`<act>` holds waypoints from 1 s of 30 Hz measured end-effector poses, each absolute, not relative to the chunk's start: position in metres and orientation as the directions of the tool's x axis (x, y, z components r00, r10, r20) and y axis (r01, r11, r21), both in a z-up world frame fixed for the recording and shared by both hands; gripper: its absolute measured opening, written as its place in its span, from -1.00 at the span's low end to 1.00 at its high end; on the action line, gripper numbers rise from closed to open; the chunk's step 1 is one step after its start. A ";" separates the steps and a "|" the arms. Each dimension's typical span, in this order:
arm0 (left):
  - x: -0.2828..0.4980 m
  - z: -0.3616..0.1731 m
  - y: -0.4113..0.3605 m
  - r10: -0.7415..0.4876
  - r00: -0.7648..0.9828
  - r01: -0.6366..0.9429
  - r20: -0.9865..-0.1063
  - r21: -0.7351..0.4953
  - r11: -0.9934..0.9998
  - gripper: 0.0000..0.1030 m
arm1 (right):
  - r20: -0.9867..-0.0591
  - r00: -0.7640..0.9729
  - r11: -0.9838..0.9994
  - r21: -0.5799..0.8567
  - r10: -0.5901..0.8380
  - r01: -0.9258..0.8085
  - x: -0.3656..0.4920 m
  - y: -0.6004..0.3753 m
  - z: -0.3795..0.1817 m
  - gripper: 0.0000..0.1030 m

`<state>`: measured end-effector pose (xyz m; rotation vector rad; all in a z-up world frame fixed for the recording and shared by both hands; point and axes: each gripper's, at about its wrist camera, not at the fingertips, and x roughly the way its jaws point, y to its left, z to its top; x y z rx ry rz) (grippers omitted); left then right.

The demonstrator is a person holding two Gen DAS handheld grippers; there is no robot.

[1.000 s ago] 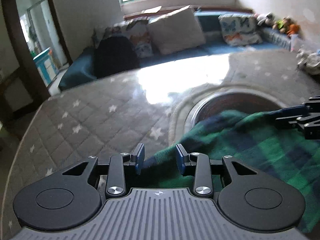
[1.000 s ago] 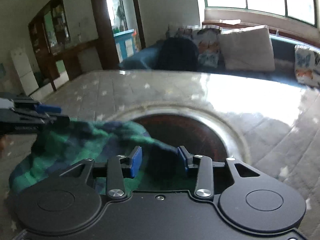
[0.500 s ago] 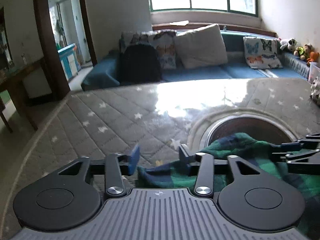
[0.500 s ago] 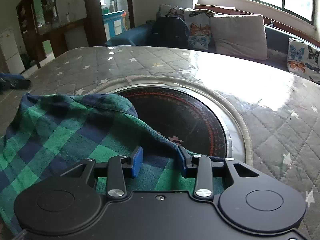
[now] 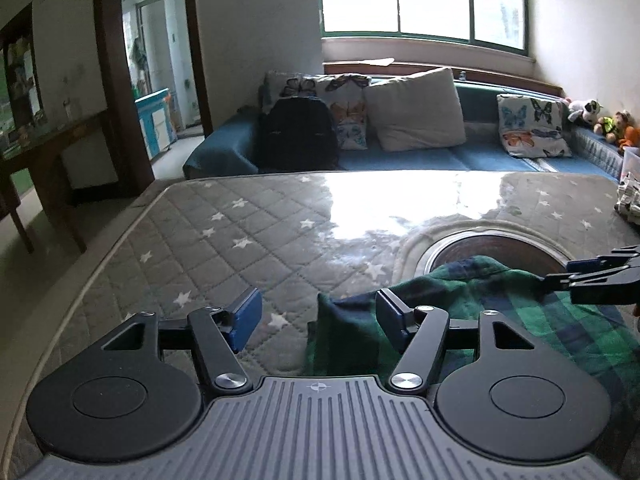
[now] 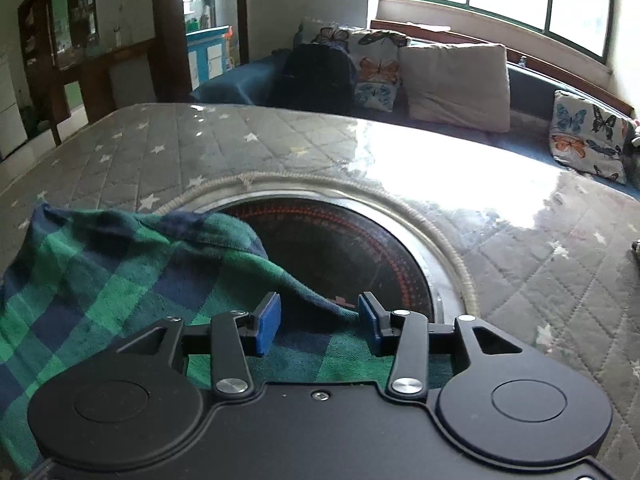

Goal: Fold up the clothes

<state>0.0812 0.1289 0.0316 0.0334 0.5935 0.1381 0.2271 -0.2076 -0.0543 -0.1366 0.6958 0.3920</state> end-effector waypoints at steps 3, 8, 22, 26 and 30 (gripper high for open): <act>0.076 0.033 0.135 0.141 0.824 -0.129 -0.549 0.062 0.990 0.29 | -0.642 0.706 0.925 0.010 0.297 -0.380 0.225 -0.210 -0.051 0.03; 0.067 0.034 0.134 0.136 0.827 -0.125 -0.545 0.056 0.990 0.34 | -0.635 0.716 0.929 0.007 0.290 -0.371 0.220 -0.210 -0.045 0.08; 0.055 0.037 0.137 0.121 0.839 -0.118 -0.531 0.039 0.992 0.42 | -0.606 0.743 0.933 -0.006 0.284 -0.361 0.209 -0.208 -0.032 0.32; 0.051 0.040 0.136 0.120 0.842 -0.115 -0.525 0.042 0.992 0.44 | -0.600 0.748 0.934 -0.002 0.285 -0.357 0.208 -0.208 -0.030 0.38; 0.047 0.041 0.135 0.120 0.845 -0.114 -0.521 0.043 0.993 0.46 | -0.595 0.751 0.935 0.001 0.285 -0.354 0.209 -0.209 -0.030 0.39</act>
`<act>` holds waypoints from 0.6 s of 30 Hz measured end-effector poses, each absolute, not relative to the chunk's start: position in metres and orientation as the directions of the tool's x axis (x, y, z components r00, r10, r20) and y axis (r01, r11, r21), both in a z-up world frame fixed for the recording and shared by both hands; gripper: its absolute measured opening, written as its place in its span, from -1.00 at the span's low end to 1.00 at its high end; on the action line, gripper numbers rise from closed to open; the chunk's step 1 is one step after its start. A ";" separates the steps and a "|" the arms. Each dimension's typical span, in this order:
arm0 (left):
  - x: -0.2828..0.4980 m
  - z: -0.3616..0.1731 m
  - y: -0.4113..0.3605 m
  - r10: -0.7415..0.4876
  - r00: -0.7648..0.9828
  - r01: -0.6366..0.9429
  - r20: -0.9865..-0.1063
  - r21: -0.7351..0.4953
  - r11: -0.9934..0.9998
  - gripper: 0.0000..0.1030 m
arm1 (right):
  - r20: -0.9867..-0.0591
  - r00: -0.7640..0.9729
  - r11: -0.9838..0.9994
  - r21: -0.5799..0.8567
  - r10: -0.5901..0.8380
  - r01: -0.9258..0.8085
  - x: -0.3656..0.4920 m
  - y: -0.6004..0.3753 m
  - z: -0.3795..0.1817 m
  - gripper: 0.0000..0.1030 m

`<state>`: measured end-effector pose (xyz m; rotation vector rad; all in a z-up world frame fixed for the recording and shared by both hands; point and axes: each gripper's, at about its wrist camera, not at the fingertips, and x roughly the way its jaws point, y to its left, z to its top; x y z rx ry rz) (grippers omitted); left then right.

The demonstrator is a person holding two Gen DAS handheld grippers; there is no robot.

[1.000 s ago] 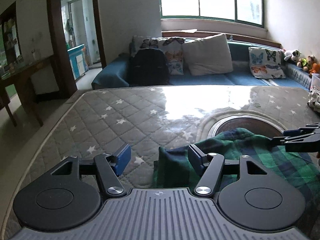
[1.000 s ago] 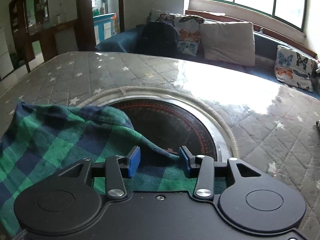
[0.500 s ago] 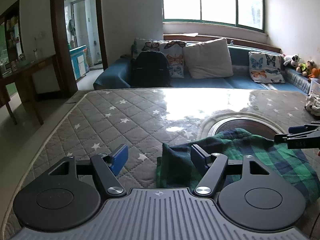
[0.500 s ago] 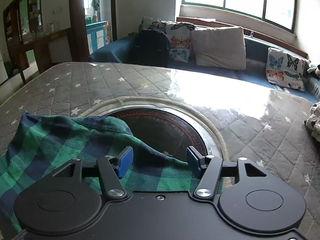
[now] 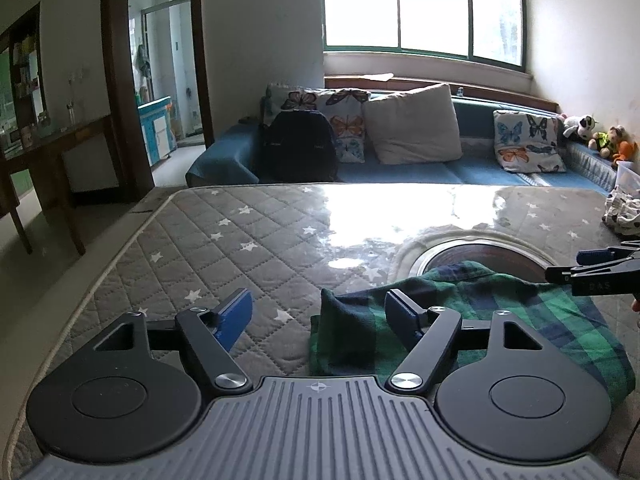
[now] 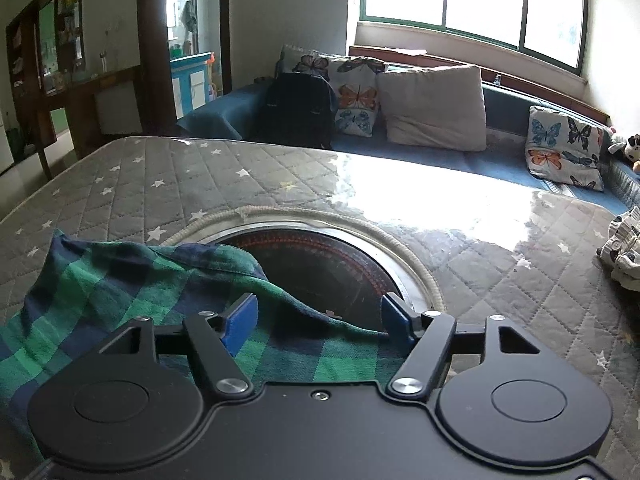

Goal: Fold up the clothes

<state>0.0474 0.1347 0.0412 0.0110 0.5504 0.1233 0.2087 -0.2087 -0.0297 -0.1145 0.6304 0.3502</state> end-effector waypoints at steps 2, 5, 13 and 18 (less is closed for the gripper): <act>0.046 0.042 0.134 0.120 0.846 -0.113 -0.519 0.045 0.993 0.47 | -0.593 0.753 0.936 0.002 0.285 -0.352 0.208 -0.209 -0.029 0.39; 0.045 0.042 0.135 0.122 0.847 -0.113 -0.518 0.048 0.992 0.49 | -0.591 0.756 0.937 0.001 0.282 -0.349 0.207 -0.210 -0.029 0.39; 0.045 0.042 0.136 0.121 0.845 -0.115 -0.521 0.044 0.992 0.50 | -0.586 0.763 0.941 0.000 0.274 -0.338 0.204 -0.212 -0.029 0.46; 0.047 0.041 0.134 0.117 0.842 -0.111 -0.527 0.043 0.993 0.51 | -0.582 0.767 0.943 0.000 0.270 -0.332 0.202 -0.213 -0.029 0.47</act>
